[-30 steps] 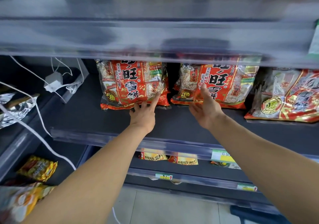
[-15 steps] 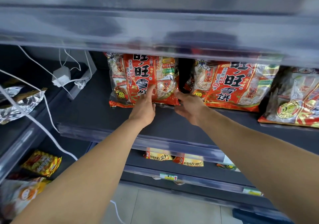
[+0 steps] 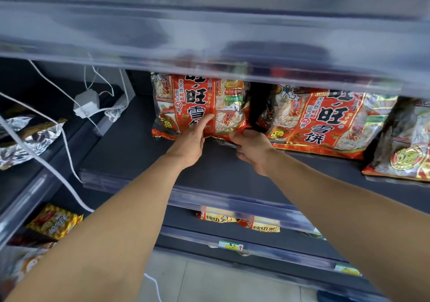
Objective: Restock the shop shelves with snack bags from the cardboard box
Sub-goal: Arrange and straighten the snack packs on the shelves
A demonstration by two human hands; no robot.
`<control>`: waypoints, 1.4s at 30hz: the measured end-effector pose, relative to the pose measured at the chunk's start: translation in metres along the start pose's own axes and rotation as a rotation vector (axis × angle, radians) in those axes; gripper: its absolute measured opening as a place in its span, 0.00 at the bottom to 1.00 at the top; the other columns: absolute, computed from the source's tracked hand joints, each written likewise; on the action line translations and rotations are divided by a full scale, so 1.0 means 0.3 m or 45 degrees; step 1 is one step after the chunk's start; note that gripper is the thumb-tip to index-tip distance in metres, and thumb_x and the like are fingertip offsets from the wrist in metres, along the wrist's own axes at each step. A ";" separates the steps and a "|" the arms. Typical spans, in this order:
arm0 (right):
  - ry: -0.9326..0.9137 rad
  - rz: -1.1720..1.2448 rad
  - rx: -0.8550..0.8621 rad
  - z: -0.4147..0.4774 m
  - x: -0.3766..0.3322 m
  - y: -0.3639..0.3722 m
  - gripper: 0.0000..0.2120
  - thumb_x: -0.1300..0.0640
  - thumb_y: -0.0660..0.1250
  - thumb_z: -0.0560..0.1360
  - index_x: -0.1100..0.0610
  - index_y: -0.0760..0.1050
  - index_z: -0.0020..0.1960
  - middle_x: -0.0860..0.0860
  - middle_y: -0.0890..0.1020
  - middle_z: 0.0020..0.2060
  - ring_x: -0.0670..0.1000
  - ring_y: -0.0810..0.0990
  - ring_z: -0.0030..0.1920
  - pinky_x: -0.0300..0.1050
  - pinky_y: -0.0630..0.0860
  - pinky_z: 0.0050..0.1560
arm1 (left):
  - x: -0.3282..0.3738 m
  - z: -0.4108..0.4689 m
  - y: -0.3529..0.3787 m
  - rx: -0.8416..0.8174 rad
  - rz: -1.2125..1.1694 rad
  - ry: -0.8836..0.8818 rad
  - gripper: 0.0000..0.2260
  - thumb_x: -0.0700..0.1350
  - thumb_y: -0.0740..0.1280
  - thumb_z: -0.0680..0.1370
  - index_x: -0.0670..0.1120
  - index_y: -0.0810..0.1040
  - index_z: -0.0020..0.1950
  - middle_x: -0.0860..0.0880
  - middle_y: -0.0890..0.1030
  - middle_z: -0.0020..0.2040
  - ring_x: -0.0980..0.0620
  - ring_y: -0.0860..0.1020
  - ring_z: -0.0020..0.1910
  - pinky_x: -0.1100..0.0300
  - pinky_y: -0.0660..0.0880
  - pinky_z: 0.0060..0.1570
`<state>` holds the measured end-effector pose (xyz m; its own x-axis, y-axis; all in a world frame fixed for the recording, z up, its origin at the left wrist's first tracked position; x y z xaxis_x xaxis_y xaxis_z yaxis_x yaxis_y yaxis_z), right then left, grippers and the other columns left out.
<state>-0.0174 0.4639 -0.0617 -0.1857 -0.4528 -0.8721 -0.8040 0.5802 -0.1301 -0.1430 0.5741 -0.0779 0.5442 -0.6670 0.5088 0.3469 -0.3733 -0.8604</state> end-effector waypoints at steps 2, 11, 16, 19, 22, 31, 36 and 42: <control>-0.035 -0.036 -0.014 0.002 0.008 0.012 0.08 0.53 0.67 0.76 0.53 0.76 0.54 0.50 0.77 0.40 0.51 0.75 0.44 0.57 0.73 0.64 | -0.026 -0.010 -0.002 0.008 0.094 -0.022 0.31 0.36 0.58 0.80 0.58 0.48 0.77 0.46 0.70 0.66 0.47 0.72 0.59 0.47 0.65 0.65; -0.117 -0.175 0.010 -0.043 0.002 0.070 0.21 0.50 0.69 0.73 0.54 0.72 0.64 0.51 0.80 0.51 0.50 0.75 0.44 0.44 0.73 0.46 | -0.033 -0.027 -0.026 -0.053 0.171 -0.046 0.31 0.42 0.58 0.81 0.59 0.44 0.77 0.43 0.69 0.69 0.44 0.72 0.63 0.45 0.70 0.63; -0.158 -0.259 0.057 -0.091 -0.002 0.094 0.26 0.50 0.68 0.74 0.53 0.65 0.69 0.53 0.73 0.63 0.52 0.75 0.54 0.43 0.69 0.46 | -0.028 -0.063 -0.022 -0.062 0.108 -0.027 0.30 0.41 0.59 0.81 0.56 0.48 0.78 0.44 0.62 0.75 0.44 0.63 0.71 0.49 0.66 0.68; -0.162 -0.325 0.041 -0.119 0.002 0.106 0.27 0.51 0.67 0.75 0.53 0.63 0.71 0.53 0.71 0.65 0.53 0.74 0.58 0.44 0.69 0.49 | -0.018 -0.083 -0.017 -0.076 0.090 -0.027 0.29 0.41 0.59 0.81 0.56 0.49 0.78 0.44 0.61 0.75 0.44 0.62 0.72 0.49 0.65 0.68; -0.195 -0.368 0.045 -0.145 0.007 0.103 0.25 0.53 0.66 0.76 0.54 0.65 0.71 0.53 0.74 0.64 0.50 0.73 0.53 0.42 0.69 0.48 | -0.003 -0.102 -0.017 -0.072 0.113 -0.007 0.28 0.41 0.59 0.81 0.55 0.50 0.77 0.43 0.63 0.74 0.43 0.63 0.72 0.48 0.66 0.68; -0.322 -0.798 0.135 -0.222 0.011 0.005 0.25 0.54 0.63 0.78 0.58 0.63 0.72 0.56 0.73 0.67 0.57 0.73 0.64 0.47 0.73 0.58 | 0.138 -0.156 -0.040 -0.032 0.287 0.201 0.22 0.41 0.59 0.81 0.47 0.61 0.75 0.44 0.68 0.71 0.43 0.69 0.67 0.48 0.70 0.62; -0.346 -0.987 0.202 -0.293 0.024 -0.127 0.27 0.53 0.63 0.78 0.56 0.61 0.74 0.56 0.72 0.68 0.58 0.74 0.64 0.48 0.74 0.60 | 0.257 -0.199 -0.070 -0.057 0.399 0.282 0.19 0.42 0.58 0.82 0.45 0.64 0.73 0.45 0.68 0.70 0.44 0.70 0.64 0.53 0.69 0.58; -0.214 -1.097 0.414 -0.378 0.041 -0.350 0.20 0.51 0.64 0.77 0.57 0.69 0.67 0.59 0.78 0.59 0.61 0.76 0.58 0.51 0.74 0.57 | 0.414 -0.245 -0.084 -0.209 0.441 0.296 0.21 0.44 0.58 0.82 0.46 0.61 0.74 0.45 0.68 0.69 0.43 0.71 0.63 0.48 0.71 0.59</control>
<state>0.0007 0.3207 -0.0053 0.5050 -0.7258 -0.4672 -0.4242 0.2628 -0.8666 -0.1403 0.4534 0.0050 0.4145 -0.8908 0.1861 0.0381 -0.1873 -0.9816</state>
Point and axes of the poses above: each hand's wrist, its own z-axis towards the middle knuckle, its own y-axis out of the palm, x = y × z, the point moved 1 cm from there along z, towards the middle knuckle
